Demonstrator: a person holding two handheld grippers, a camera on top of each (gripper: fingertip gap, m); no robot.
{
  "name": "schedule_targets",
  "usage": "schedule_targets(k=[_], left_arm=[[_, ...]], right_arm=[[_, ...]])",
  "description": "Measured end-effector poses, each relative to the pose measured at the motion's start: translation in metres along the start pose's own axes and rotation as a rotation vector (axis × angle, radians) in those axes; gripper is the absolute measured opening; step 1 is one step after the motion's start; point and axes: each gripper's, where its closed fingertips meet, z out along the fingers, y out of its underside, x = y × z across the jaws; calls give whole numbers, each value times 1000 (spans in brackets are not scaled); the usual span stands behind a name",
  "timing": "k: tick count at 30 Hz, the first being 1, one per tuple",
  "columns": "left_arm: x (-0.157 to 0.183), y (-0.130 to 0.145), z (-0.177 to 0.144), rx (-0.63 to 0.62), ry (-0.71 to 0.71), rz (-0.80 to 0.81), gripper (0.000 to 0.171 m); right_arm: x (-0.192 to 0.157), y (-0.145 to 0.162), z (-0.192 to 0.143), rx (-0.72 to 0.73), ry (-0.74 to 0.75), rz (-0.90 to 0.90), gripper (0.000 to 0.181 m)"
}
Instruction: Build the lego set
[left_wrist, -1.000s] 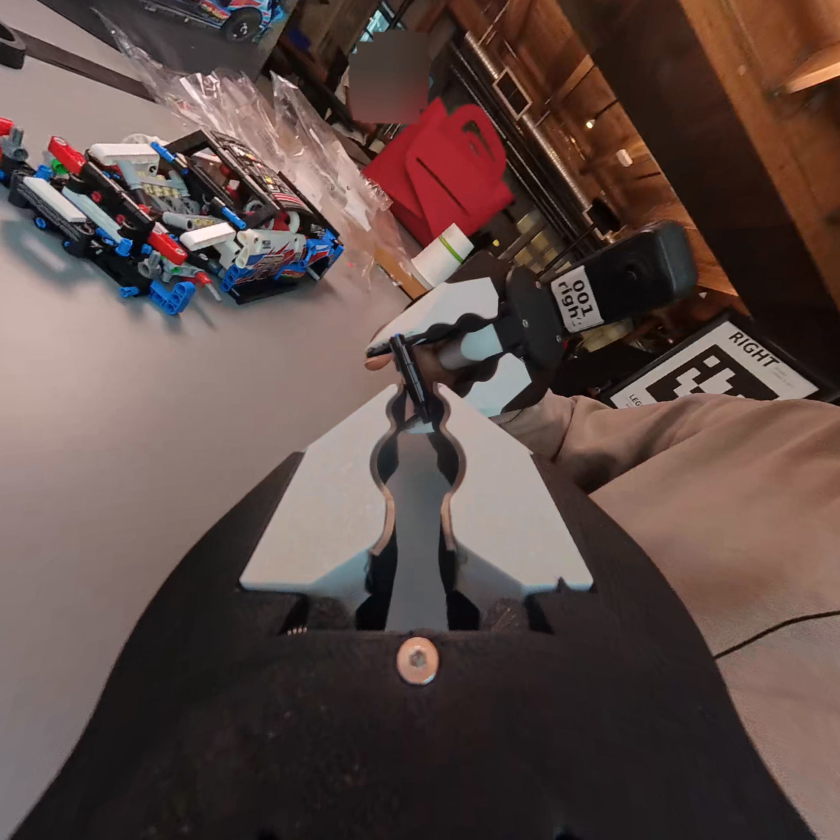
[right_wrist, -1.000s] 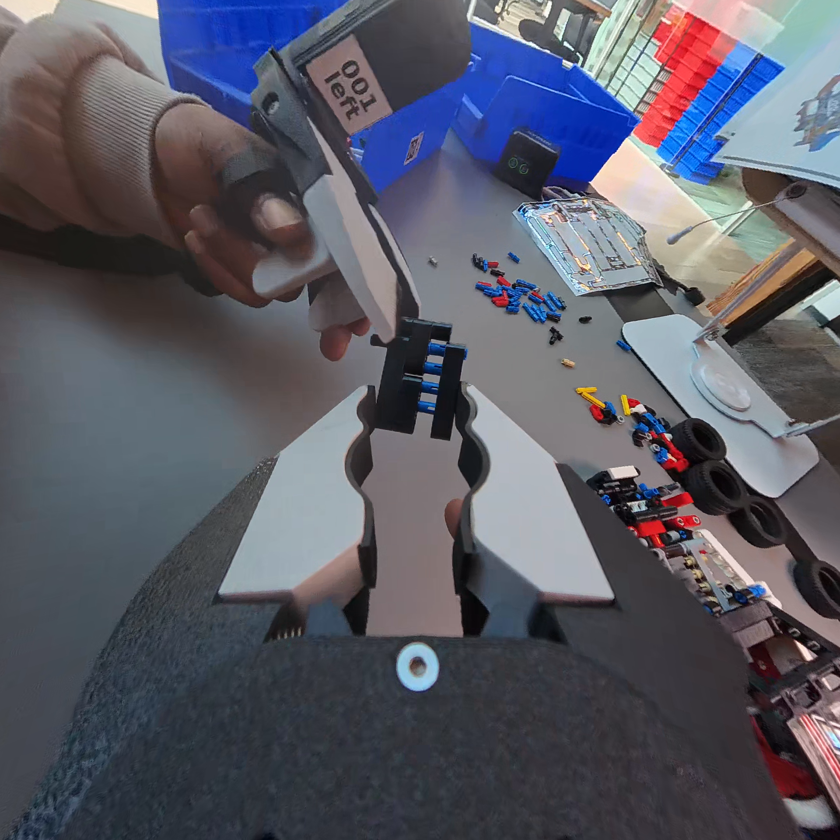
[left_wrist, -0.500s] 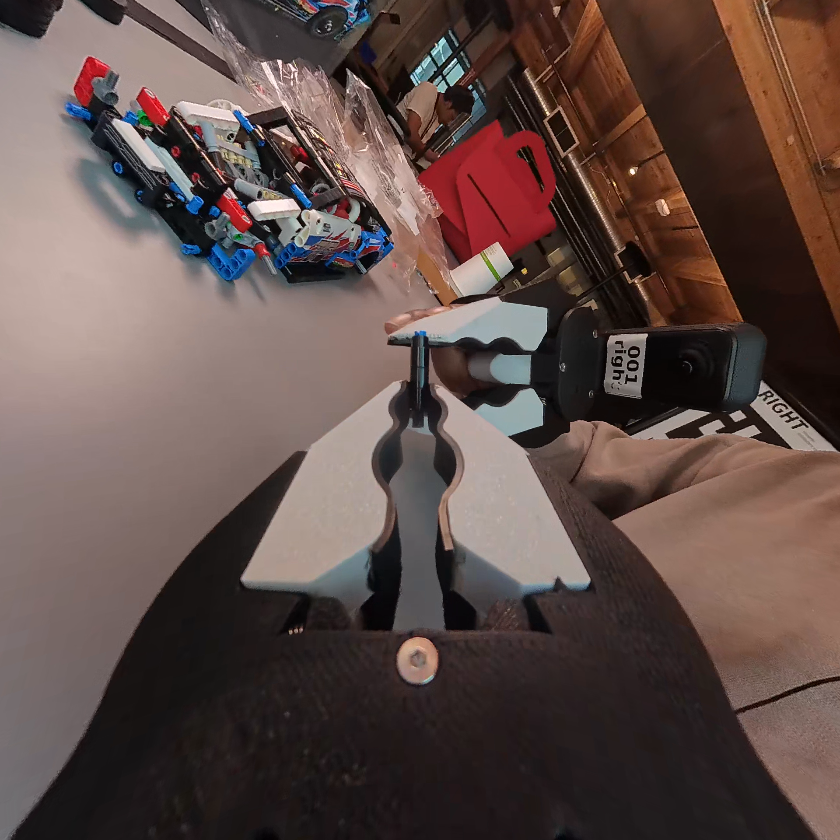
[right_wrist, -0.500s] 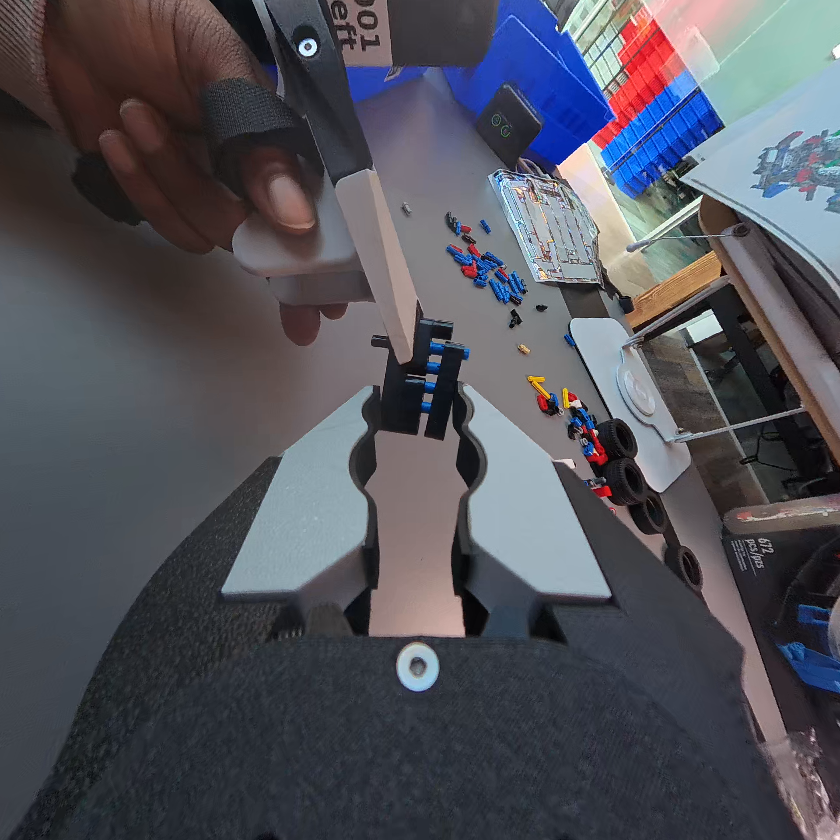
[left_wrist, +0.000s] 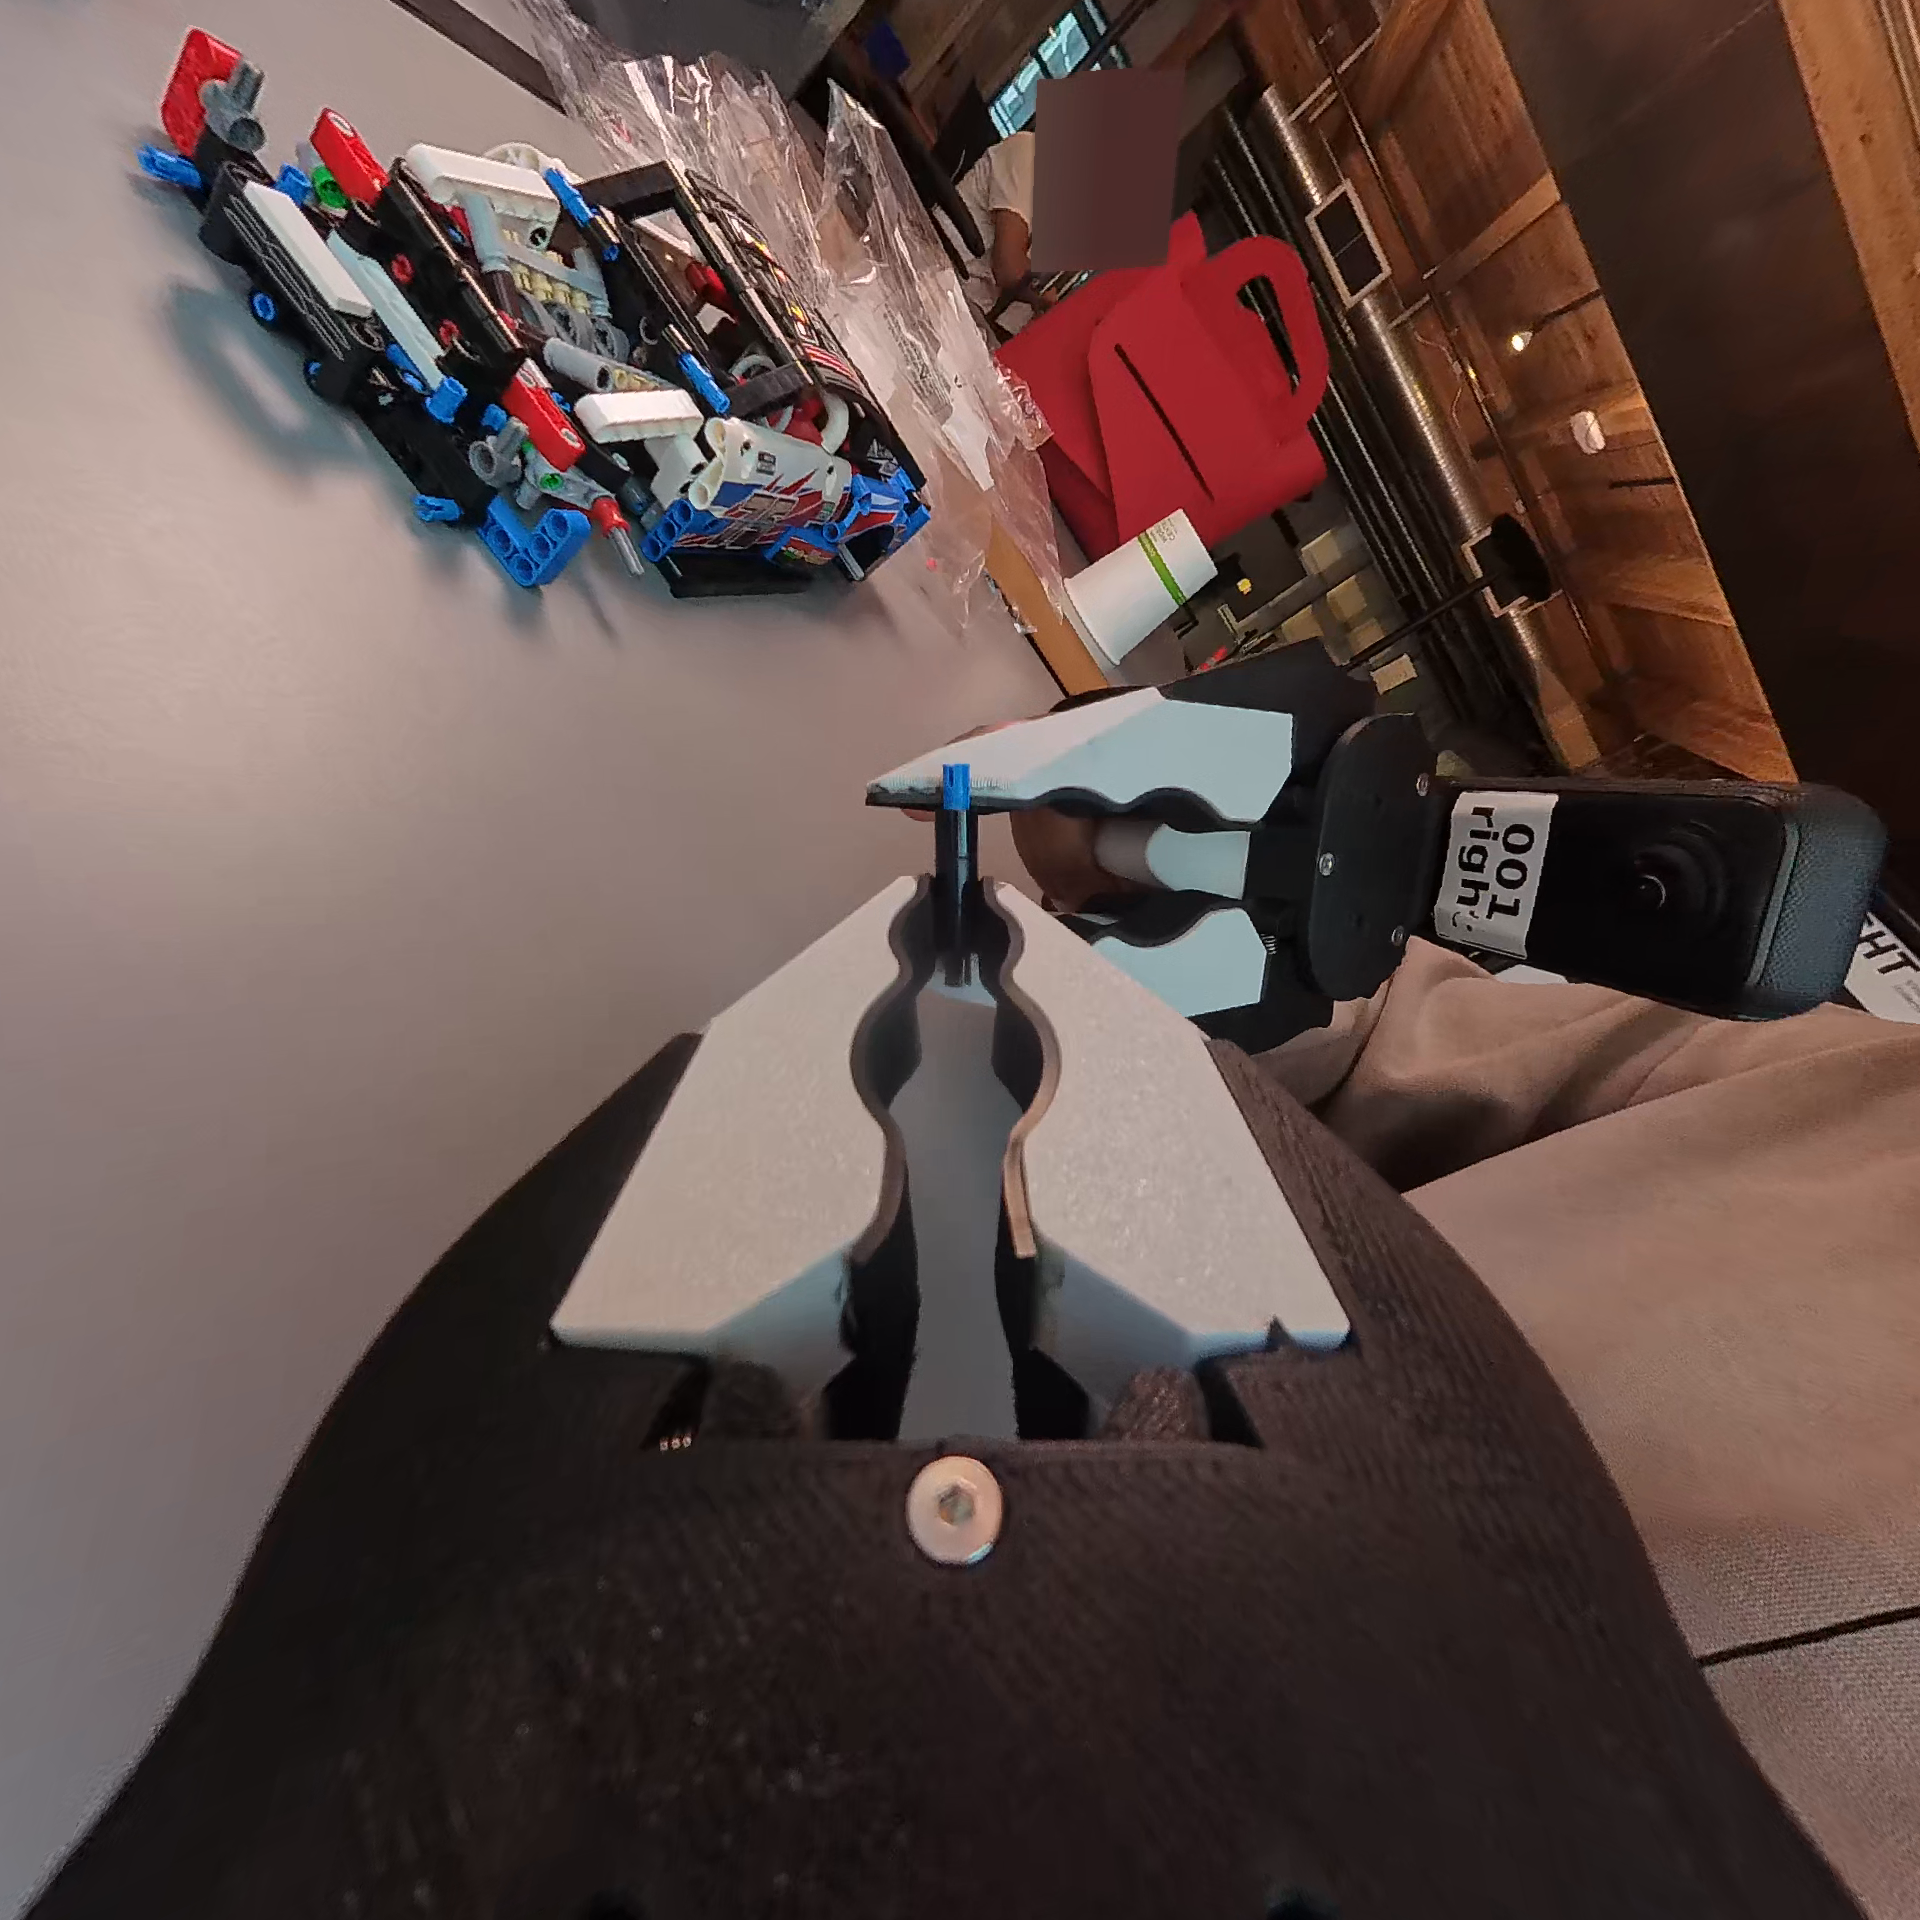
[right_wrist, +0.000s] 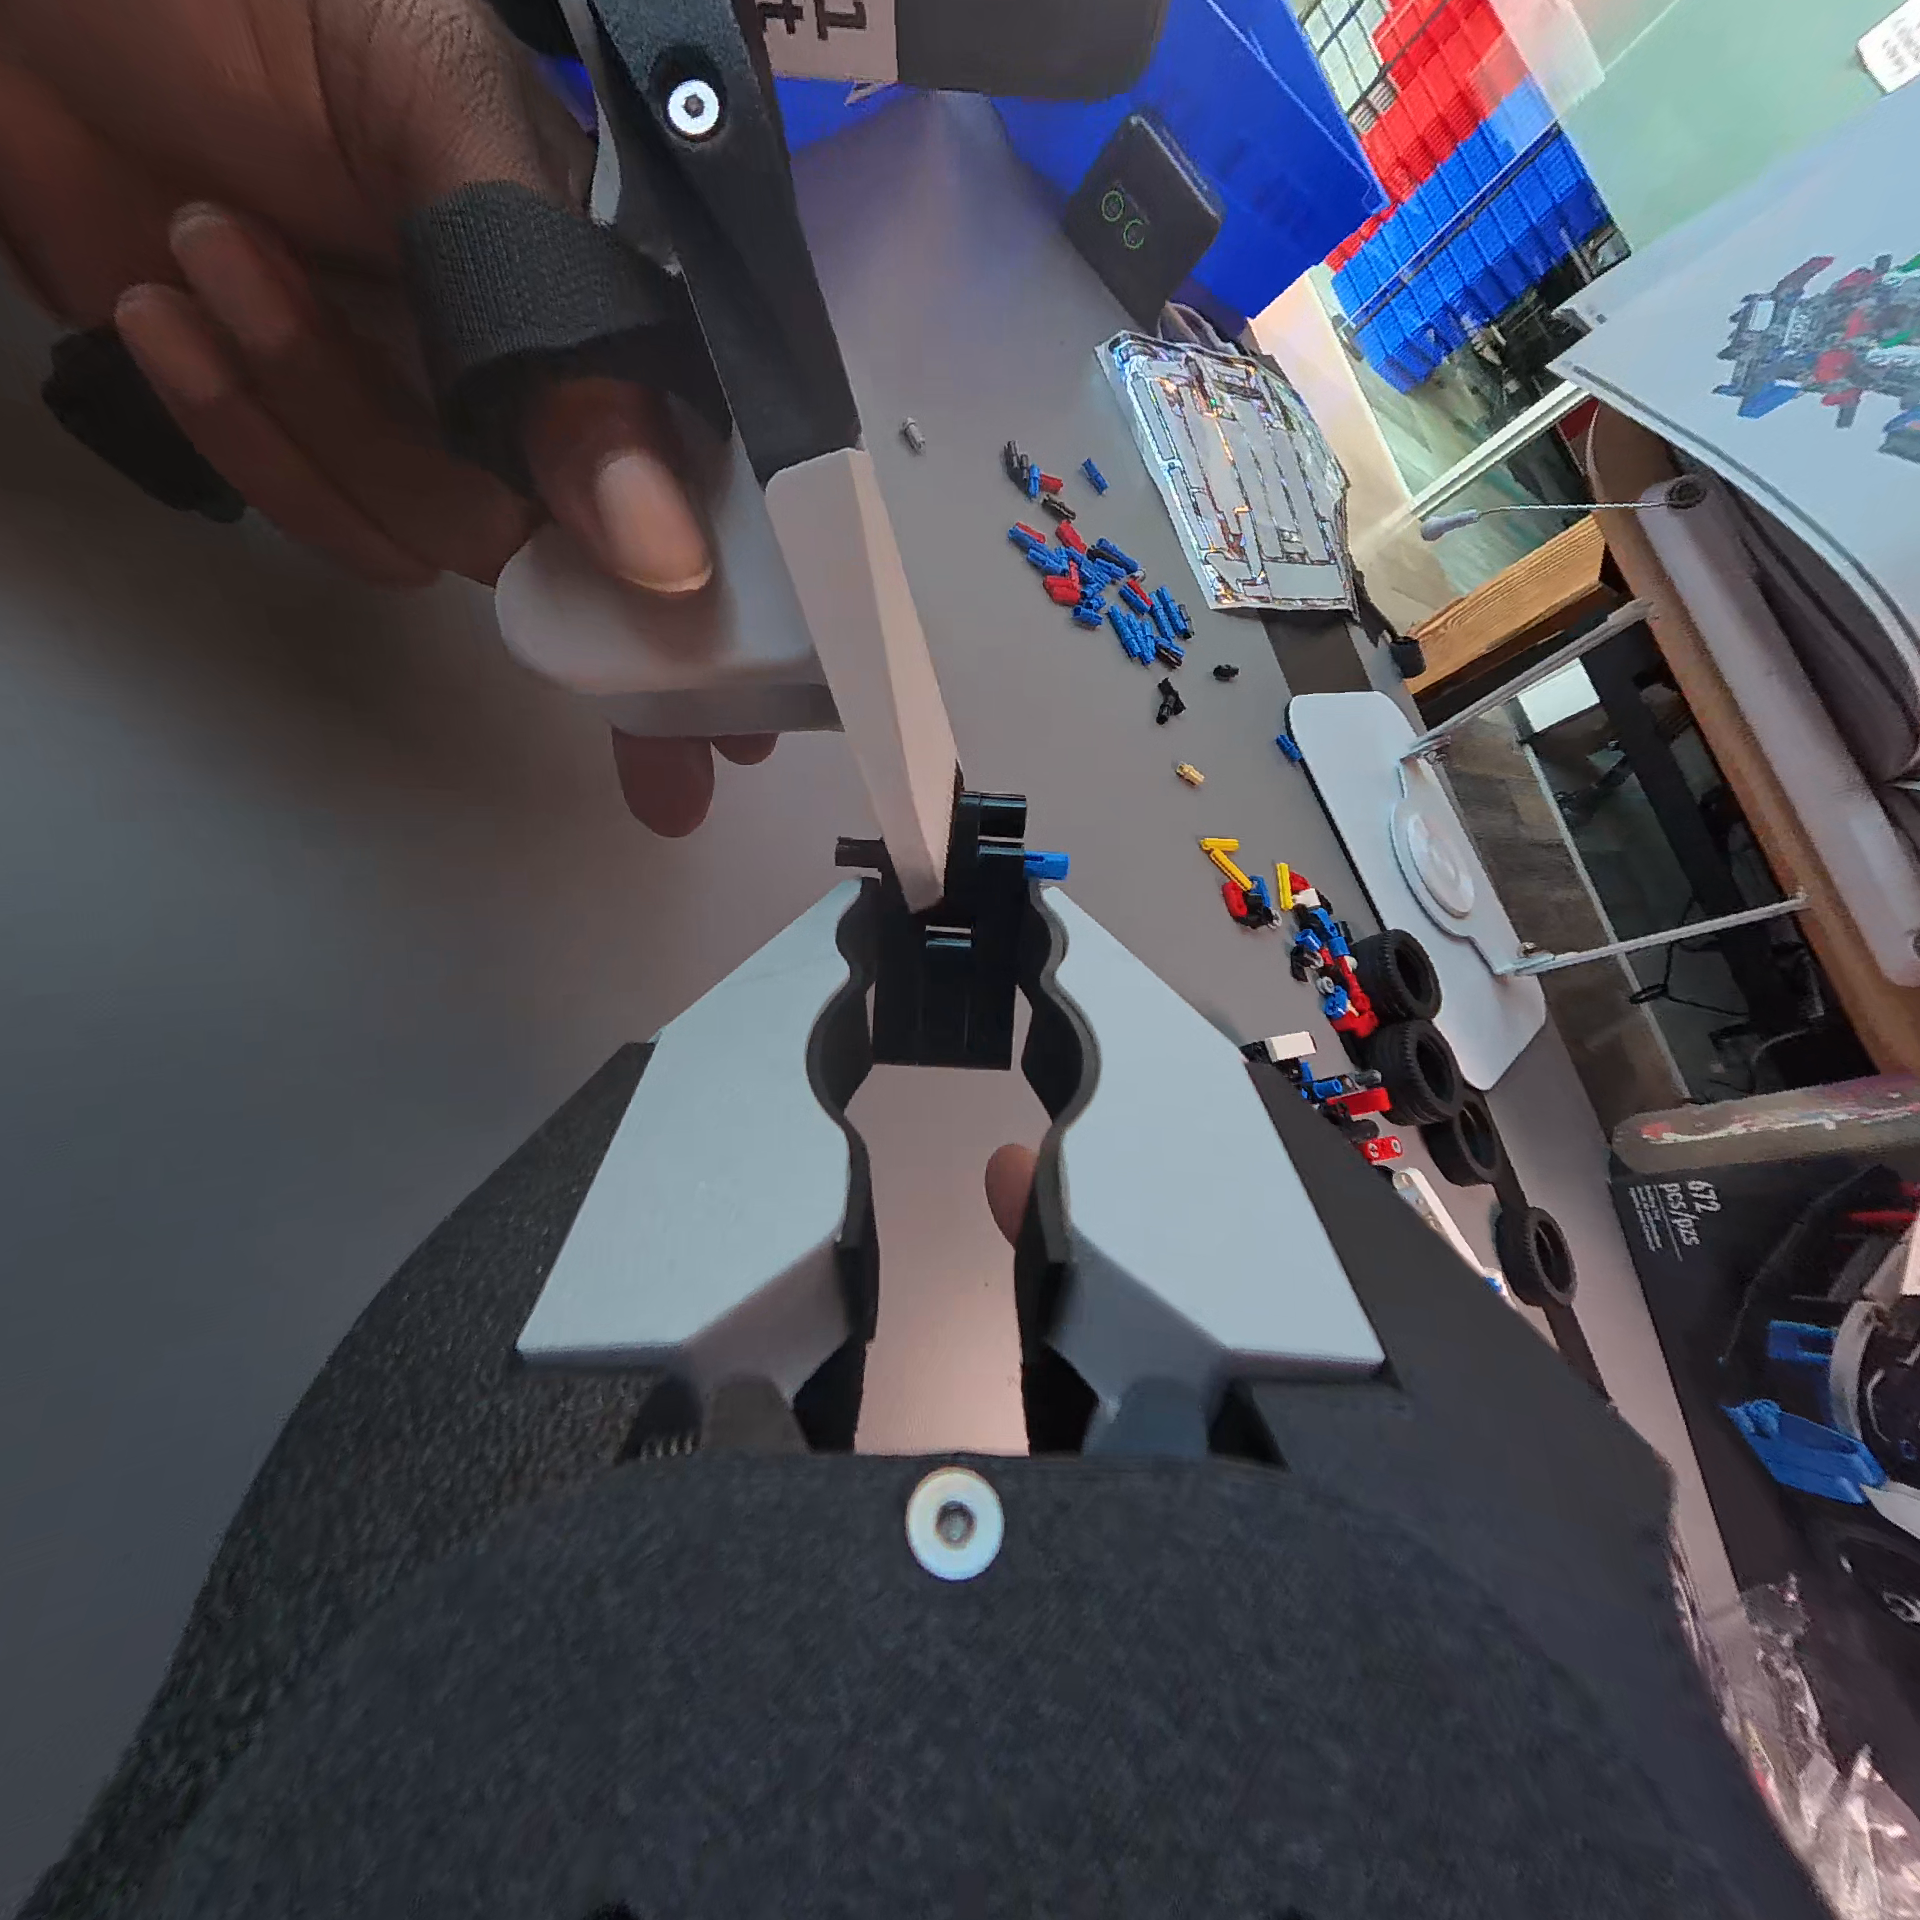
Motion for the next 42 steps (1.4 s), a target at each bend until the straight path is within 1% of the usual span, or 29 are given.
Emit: schedule_targets(k=[3, 7, 8, 9, 10, 13, 14, 16, 17, 19, 21, 22, 23, 24, 25, 26, 27, 30, 32, 34, 36, 37, 40, 42], left_arm=[[-4, 1, -1, 0, 3, -23, 5], [-4, -10, -2, 41, 31, -37, 5], [-2, -13, -2, 52, 43, -36, 6], [0, -15, -3, 59, 44, -27, 6], [1, -15, -4, 58, 46, -14, 6], [7, -15, -5, 57, 76, 30, 6], [9, -15, -6, 47, 90, 71, 5], [11, -13, -8, 13, 85, 235, 6], [14, -14, -10, 10, 91, 311, 8], [25, -17, -13, 29, 128, 442, 5], [32, -18, -18, 47, 134, 601, 6], [37, -17, -20, 55, 148, 686, 5], [42, -15, -20, 68, 152, 774, 5], [48, -12, -21, 75, 169, 861, 6], [51, -10, -21, 81, 171, 925, 6], [51, -9, -20, 83, 159, 969, 6], [51, -9, -19, 85, 150, 990, 8], [39, -12, -19, 66, 84, 930, 16], [35, -13, -20, 54, 92, 823, 29], [33, -15, -21, 42, 127, 682, 40], [33, -21, -23, 59, 167, 510, 41], [37, -22, -24, 65, 222, 408, 41], [43, -21, -24, 44, 375, 114, 38], [45, -19, -24, 31, 439, -1, 34]], right_arm=[[-2, 2, 3, -8, -11, -11, 23], [7, -1, 7, 44, 13, 50, 24], [11, -3, 5, 65, 30, 36, 25], [14, -3, 4, 69, 49, 17, 34], [13, -2, 3, 72, 39, 8, 26], [14, -6, -1, 82, 69, -61, 24], [15, -8, -2, 92, 86, -91, 24], [14, -11, -3, 100, 93, -137, 24], [13, -13, -3, 116, 80, -117, 24], [14, -23, -10, 206, 39, -26, 26], [13, -28, -20, 285, -62, 103, 42], [12, -29, -24, 319, -116, 167, 45], [9, -31, -29, 359, -182, 232, 44], [7, -32, -33, 390, -235, 292, 43], [7, -32, -36, 412, -266, 326, 30], [3, -34, -40, 434, -290, 306, 12], [2, -34, -42, 446, -274, 258, 9], [4, -30, -43, 413, -142, 31, 6], [11, -22, -42, 363, -8, -140, 6], [17, -21, -44, 348, 131, -333, 6], [21, -23, -47, 323, 273, -544, 5], [21, -27, -48, 323, 317, -603, 6], [20, -33, -49, 324, 391, -691, 5], [18, -37, -50, 330, 420, -728, 5]])
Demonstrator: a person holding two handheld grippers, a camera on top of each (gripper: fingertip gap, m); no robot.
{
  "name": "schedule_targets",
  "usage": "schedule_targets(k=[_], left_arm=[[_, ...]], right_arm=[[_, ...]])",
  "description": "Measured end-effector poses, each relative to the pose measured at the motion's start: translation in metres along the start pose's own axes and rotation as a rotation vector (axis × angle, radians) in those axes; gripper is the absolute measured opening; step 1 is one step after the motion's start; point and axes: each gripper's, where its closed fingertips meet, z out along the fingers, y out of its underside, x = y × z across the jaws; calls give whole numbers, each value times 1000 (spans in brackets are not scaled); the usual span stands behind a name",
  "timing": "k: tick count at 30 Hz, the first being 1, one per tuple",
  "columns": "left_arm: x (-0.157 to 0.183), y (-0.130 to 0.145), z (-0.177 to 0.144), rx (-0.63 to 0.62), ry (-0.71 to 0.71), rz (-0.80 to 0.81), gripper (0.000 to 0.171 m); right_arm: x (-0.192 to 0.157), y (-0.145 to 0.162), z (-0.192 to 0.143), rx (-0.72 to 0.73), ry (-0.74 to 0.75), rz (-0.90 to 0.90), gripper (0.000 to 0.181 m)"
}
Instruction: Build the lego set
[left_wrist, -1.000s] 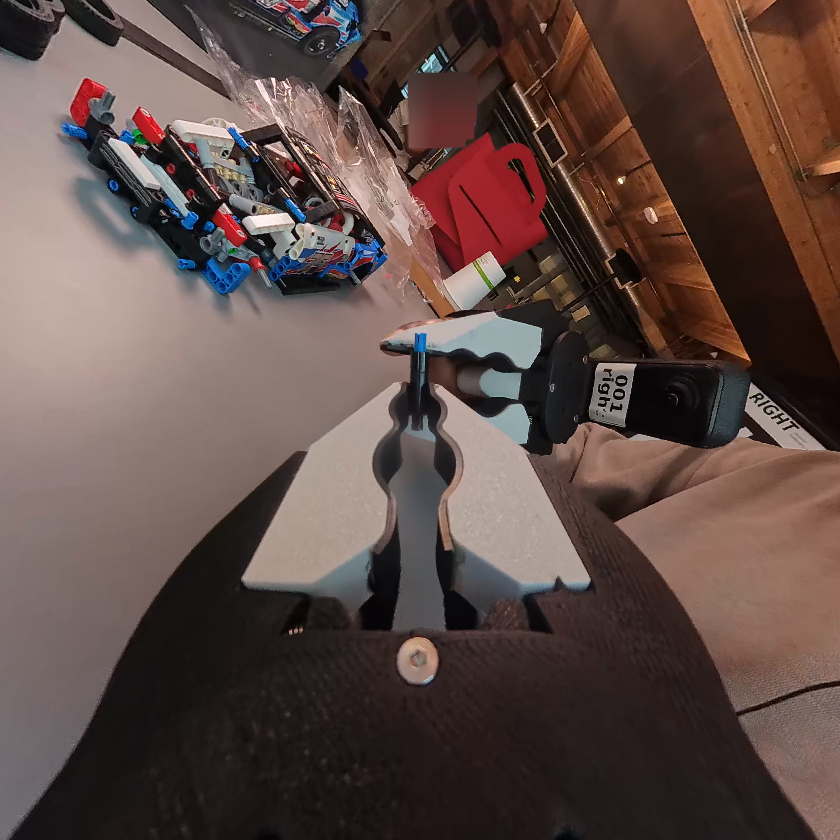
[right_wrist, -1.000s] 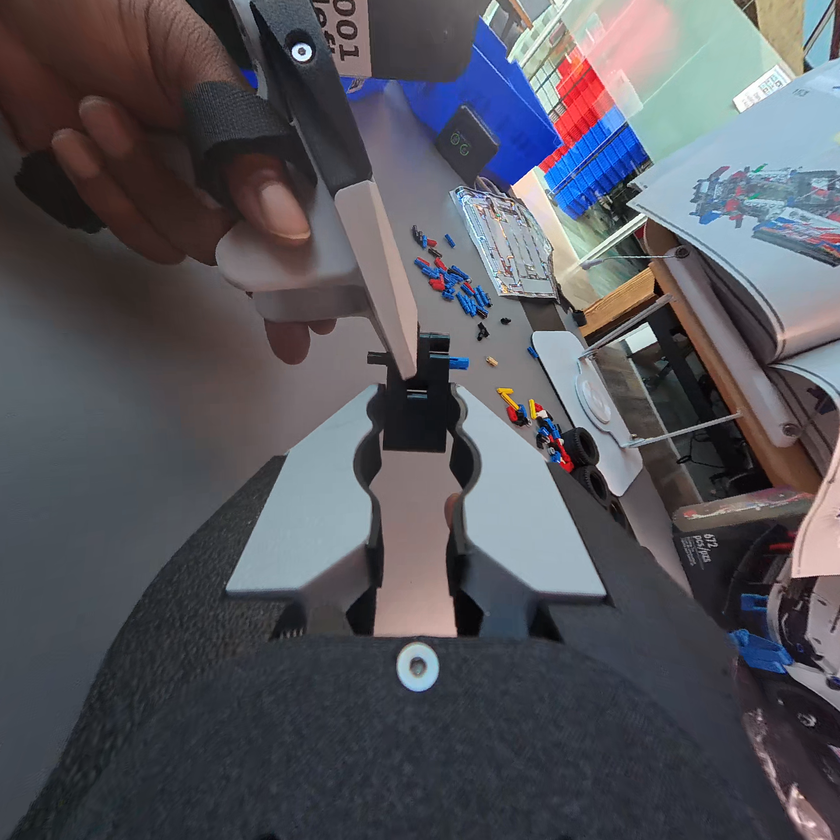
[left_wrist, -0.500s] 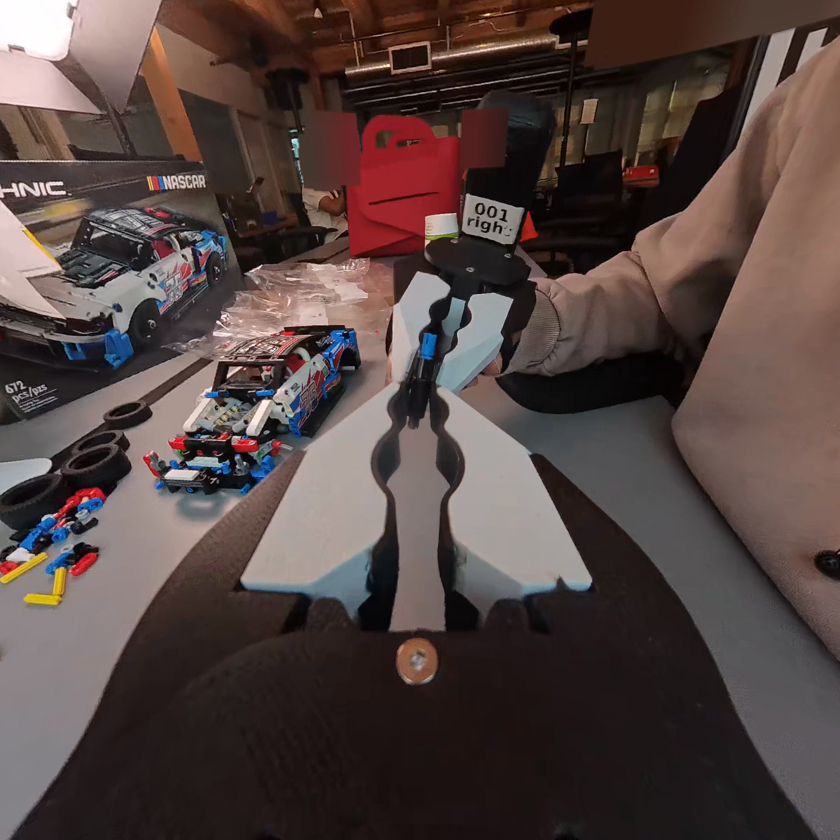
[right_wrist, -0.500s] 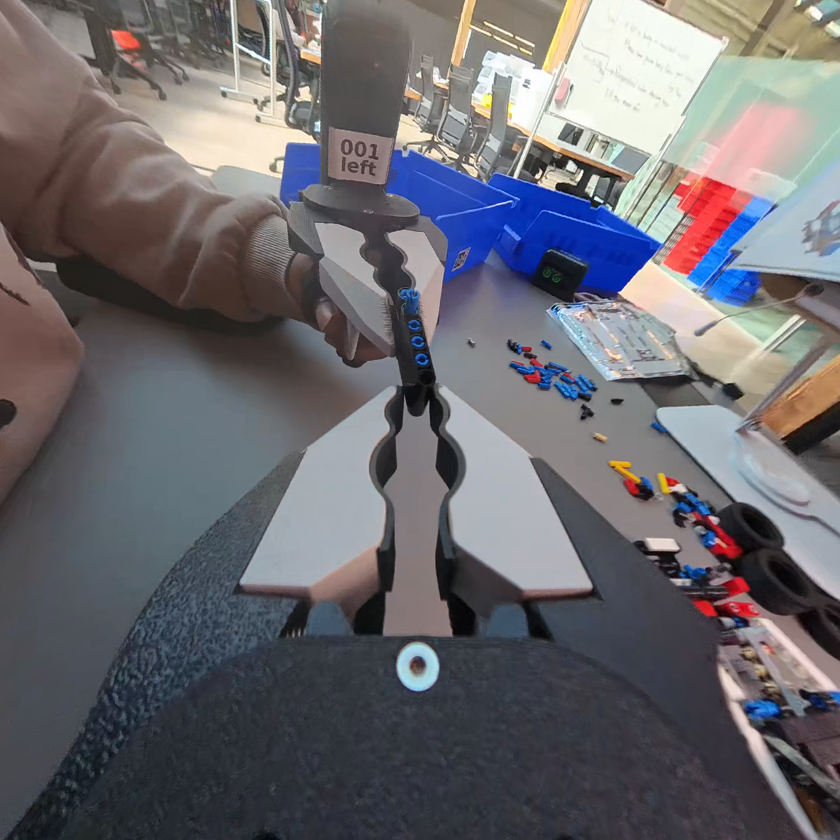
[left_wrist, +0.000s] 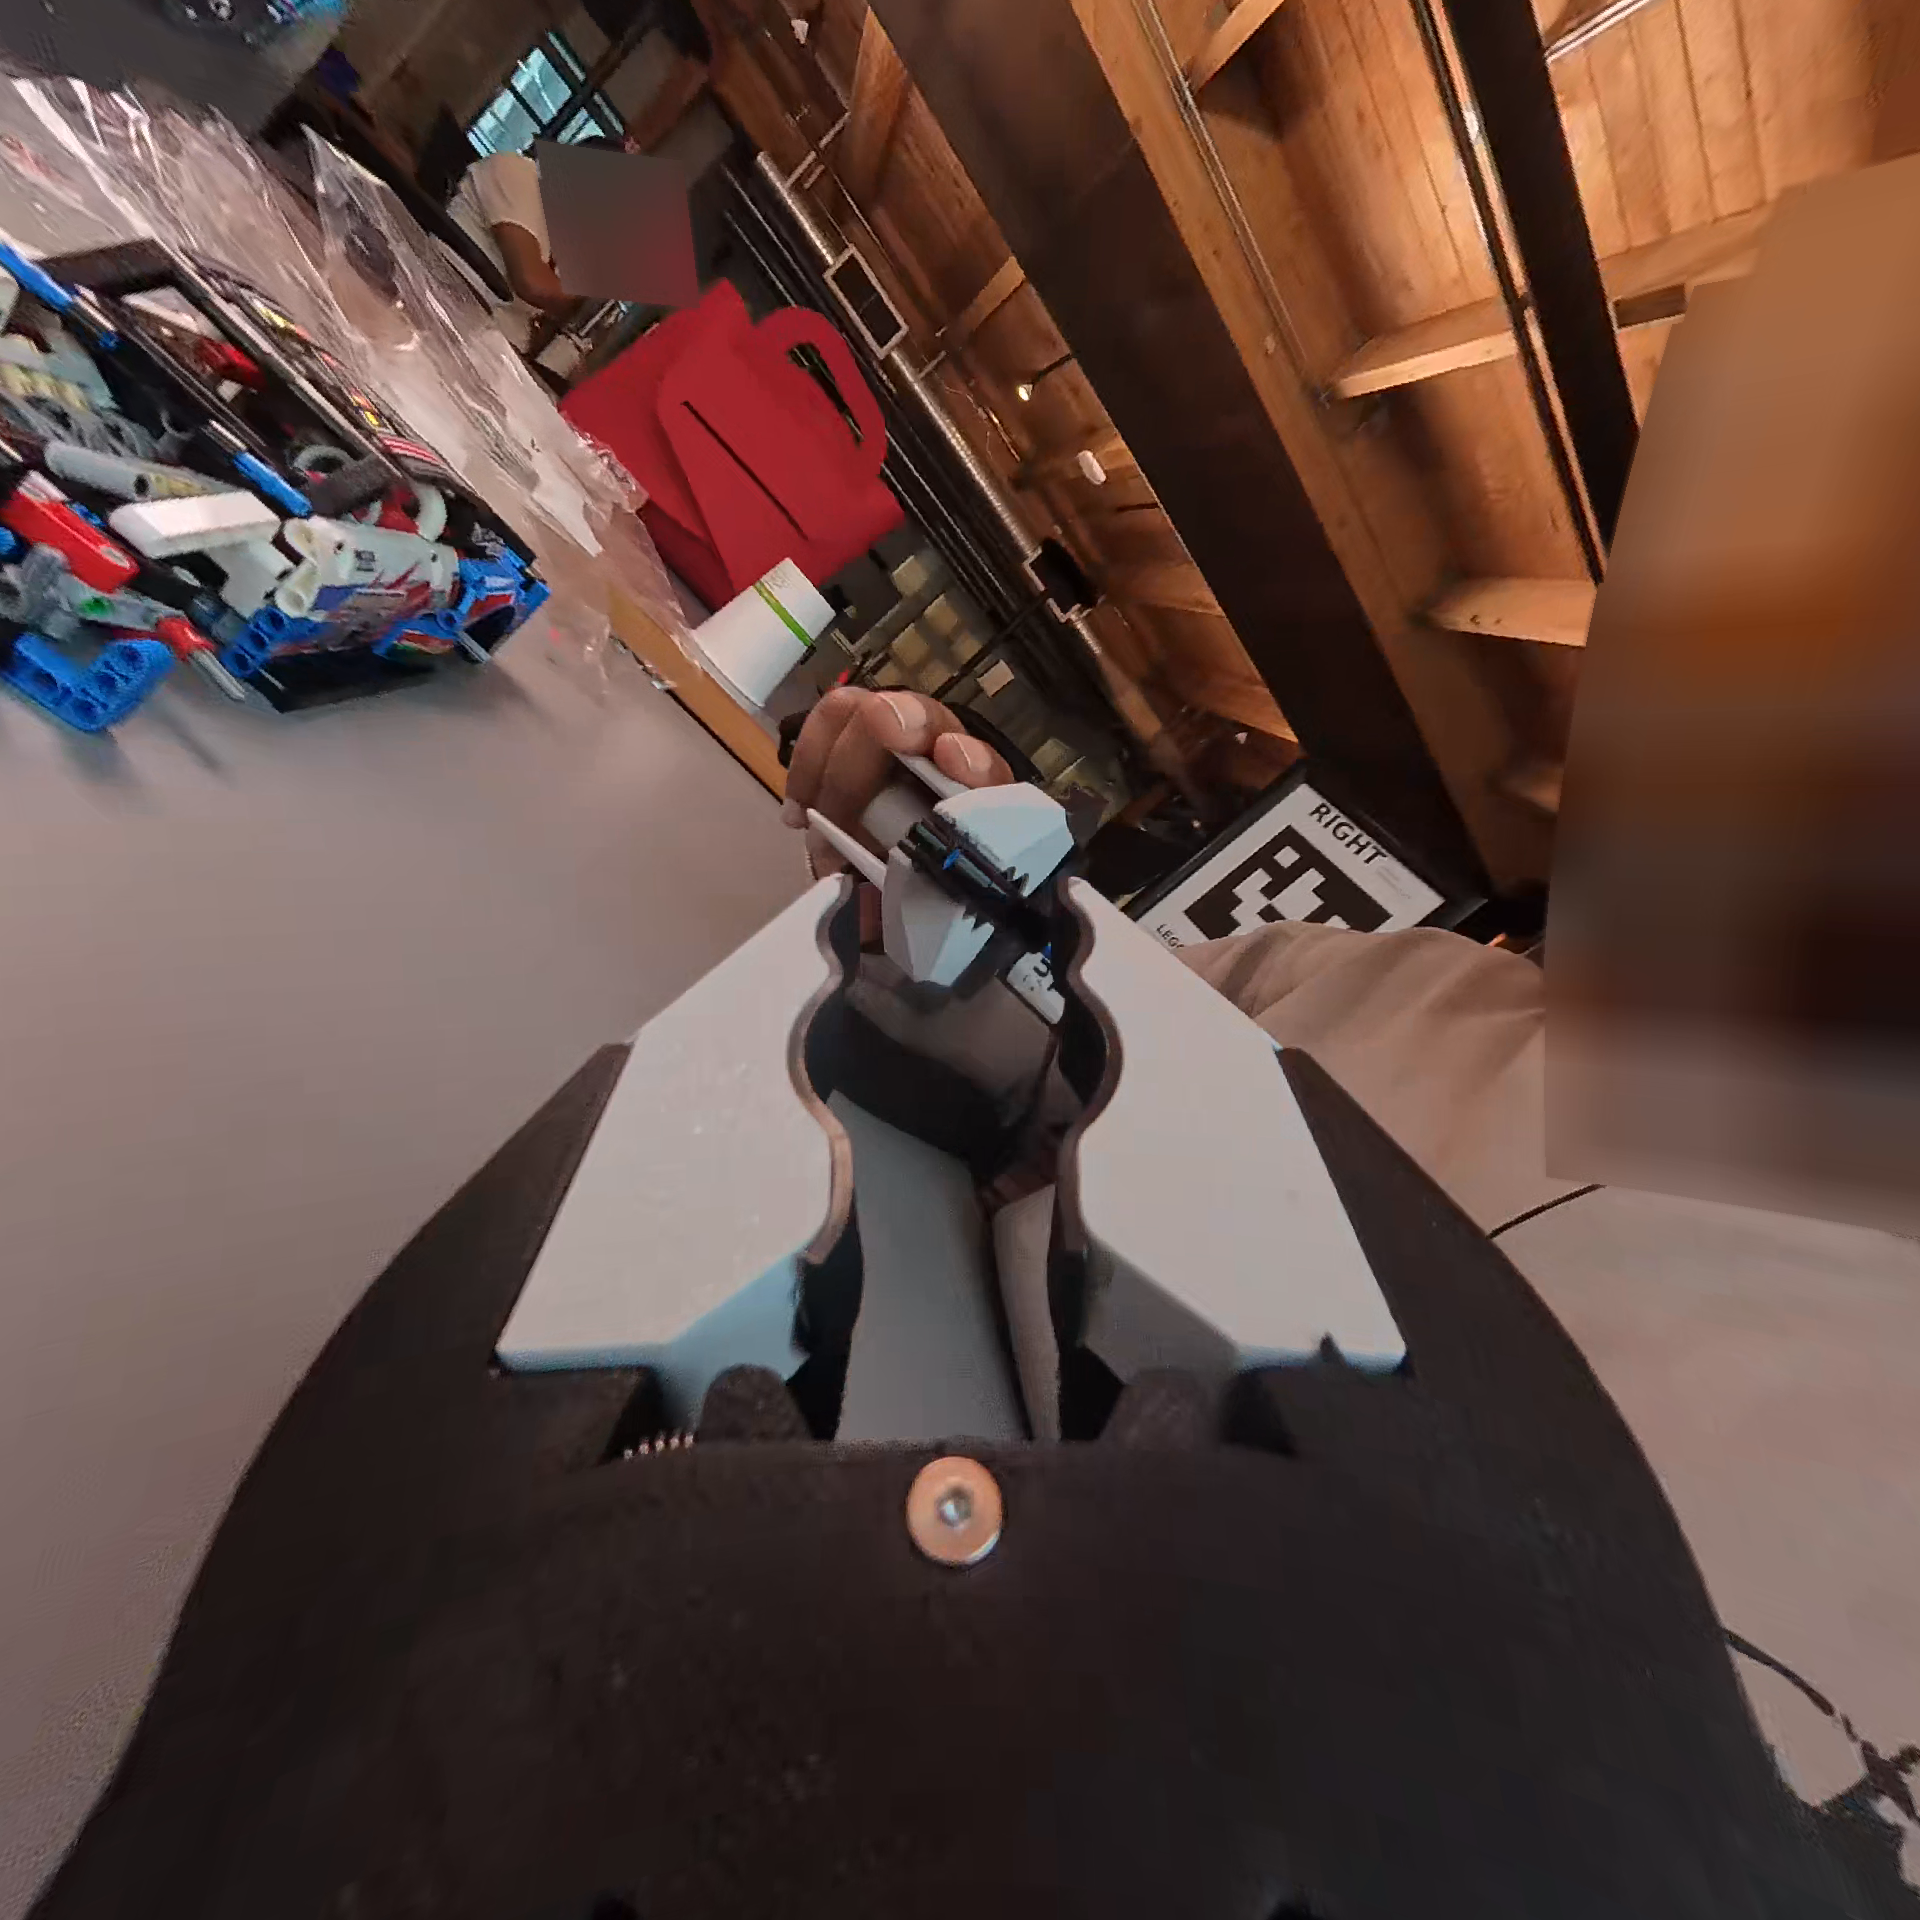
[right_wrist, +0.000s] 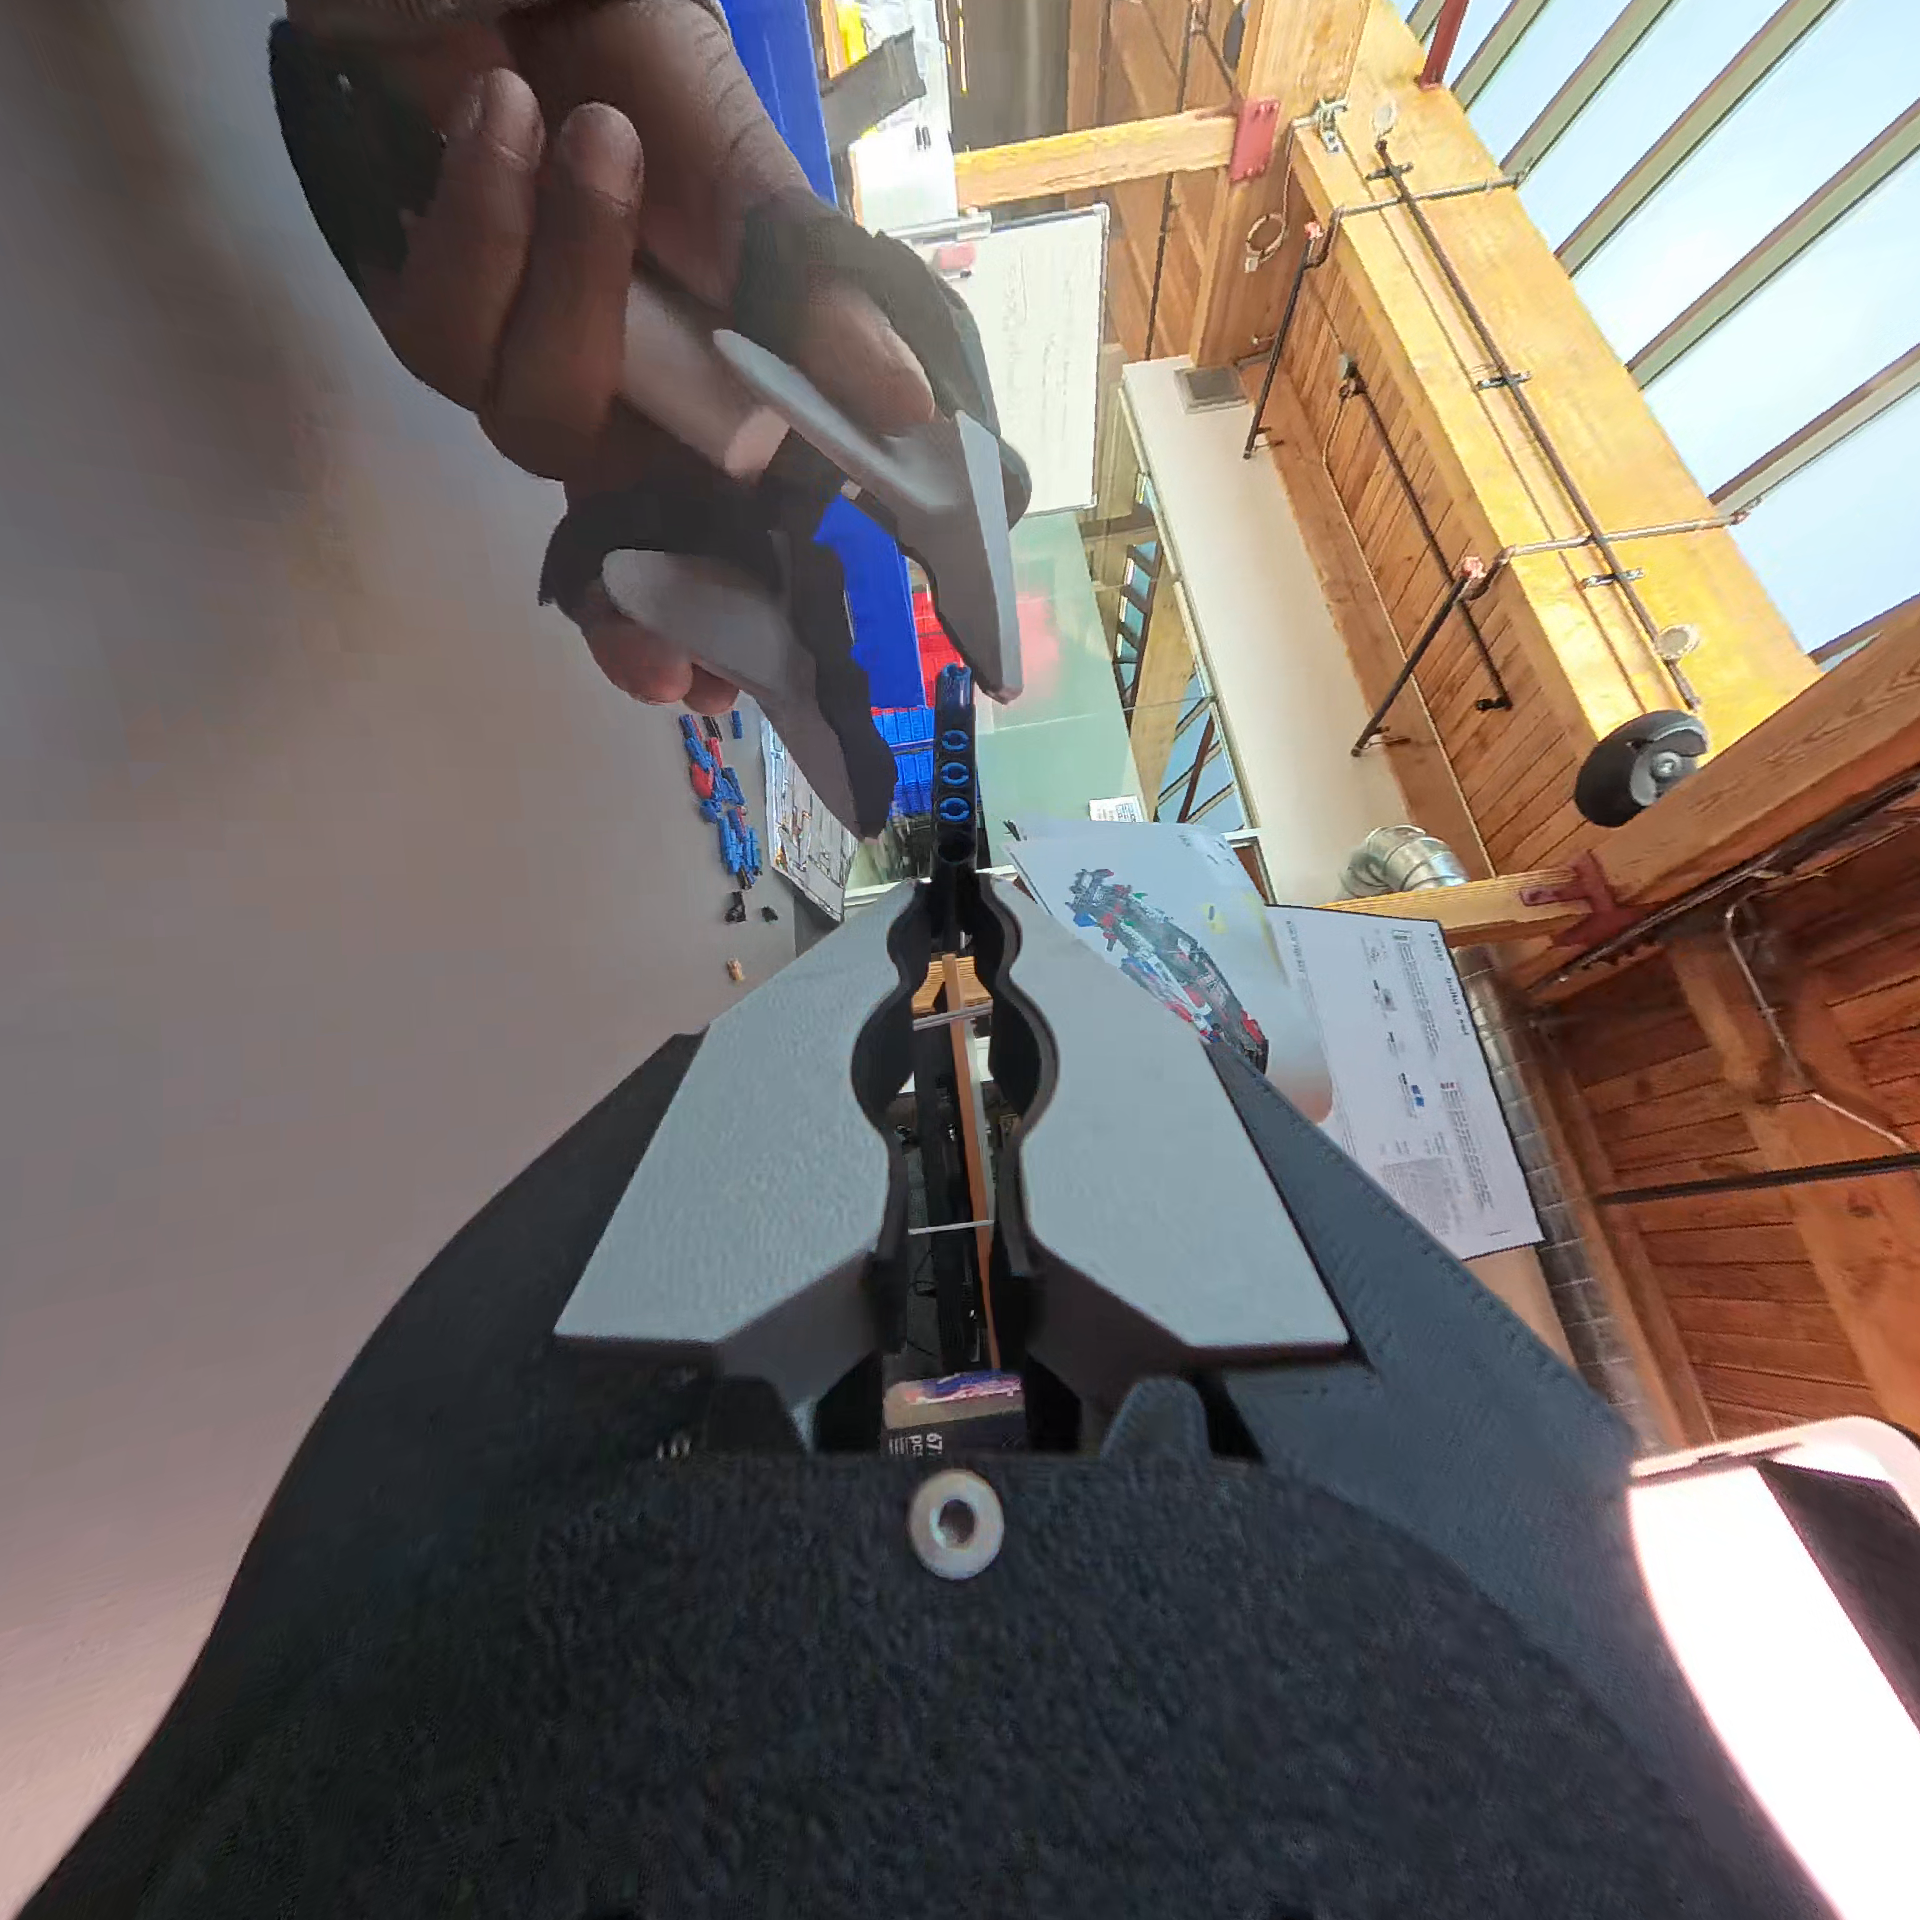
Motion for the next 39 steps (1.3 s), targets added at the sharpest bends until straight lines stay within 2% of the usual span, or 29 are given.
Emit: schedule_targets(k=[2, 4, 8, 12, 16, 19, 23, 24, 26, 32, 39], left_arm=[[1, -1, 0, 16, 27, -56, 31], [-1, 2, -1, 6, 18, -87, 15], [-10, 4, -2, -6, -73, -53, 11], [-21, -9, -13, 61, -167, 21, 6], [-28, -16, -21, 90, -226, 34, 6], [-34, -12, -20, 82, -233, 2, 6], [-40, -2, -15, 45, -260, -16, 5], [-43, 0, -14, 47, -272, -22, 5], [-48, 5, -14, 27, -290, -33, 6], [-51, 7, -12, 0, -320, -13, 7], [-51, -1, -20, 36, -319, -29, 13]], right_arm=[[-2, -2, 1, 1, 1, -30, 5], [-7, -3, 2, -5, -7, -46, 5], [-11, 4, 5, -28, -15, 0, 6], [-12, 22, 8, -52, -76, 312, 26], [-23, 33, 5, -56, -178, 573, 29], [-27, 33, 5, -55, -202, 645, 32], [-34, 22, 12, -55, -270, 686, 46], [-37, 19, 14, -60, -293, 684, 45], [-45, 13, 15, -59, -351, 672, 22], [-50, 16, 13, -67, -455, 796, 22], [-53, 22, 12, -101, -437, 761, 22]])
